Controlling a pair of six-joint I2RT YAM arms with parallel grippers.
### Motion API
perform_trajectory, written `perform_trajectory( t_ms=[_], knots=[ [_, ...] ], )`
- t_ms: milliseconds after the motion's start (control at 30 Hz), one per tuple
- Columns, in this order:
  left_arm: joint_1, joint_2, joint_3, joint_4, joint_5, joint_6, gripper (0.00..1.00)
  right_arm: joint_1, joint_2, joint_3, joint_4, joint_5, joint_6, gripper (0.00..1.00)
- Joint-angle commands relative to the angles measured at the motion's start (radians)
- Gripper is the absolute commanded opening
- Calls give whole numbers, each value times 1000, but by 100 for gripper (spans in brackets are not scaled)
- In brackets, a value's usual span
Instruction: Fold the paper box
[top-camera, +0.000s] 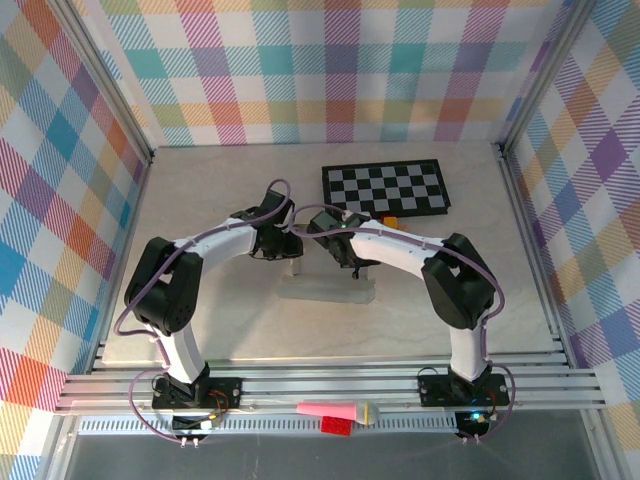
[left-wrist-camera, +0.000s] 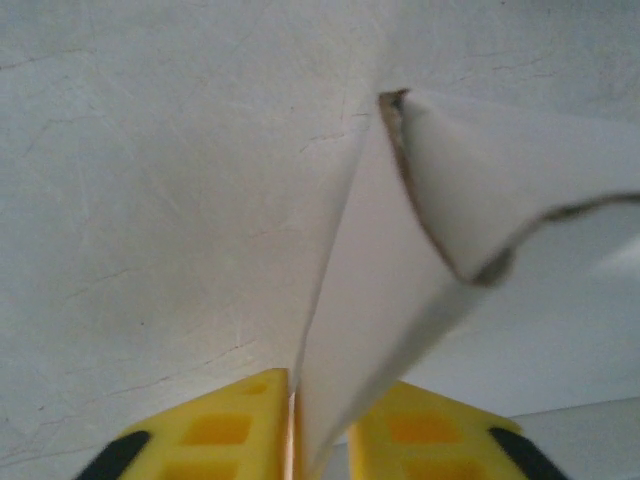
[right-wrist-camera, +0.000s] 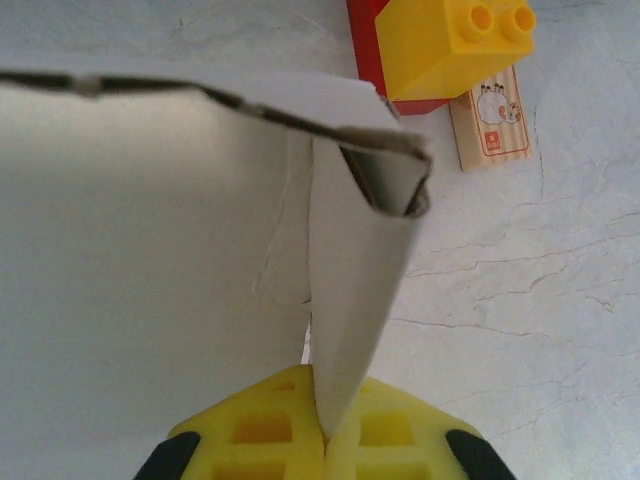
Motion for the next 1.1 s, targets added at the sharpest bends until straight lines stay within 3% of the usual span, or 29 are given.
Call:
perform_trajectory(
  t_ms=[0, 167, 233, 267, 567, 867, 1067],
  knots=[
    [-4, 27, 23, 16, -34, 34, 14, 9, 21, 22, -37, 6, -8, 0],
    [-20, 41, 30, 5, -68, 43, 12, 8, 34, 41, -45, 4, -12, 0],
    [-34, 34, 29, -7, -118, 38, 3, 9, 40, 46, -52, 4, -6, 0],
    [-44, 31, 30, -19, -156, 36, 0, 9, 44, 50, -57, 3, -1, 0],
    [-159, 3, 3, -115, -527, -131, 0, 9, 50, 41, -69, -6, 50, 0],
    [-249, 101, 76, -200, -699, -247, 0, 9, 41, 14, -30, -37, 46, 0],
    [-266, 127, 98, -215, -707, -272, 0, 8, 42, 9, -26, -46, 47, 0]
  ],
)
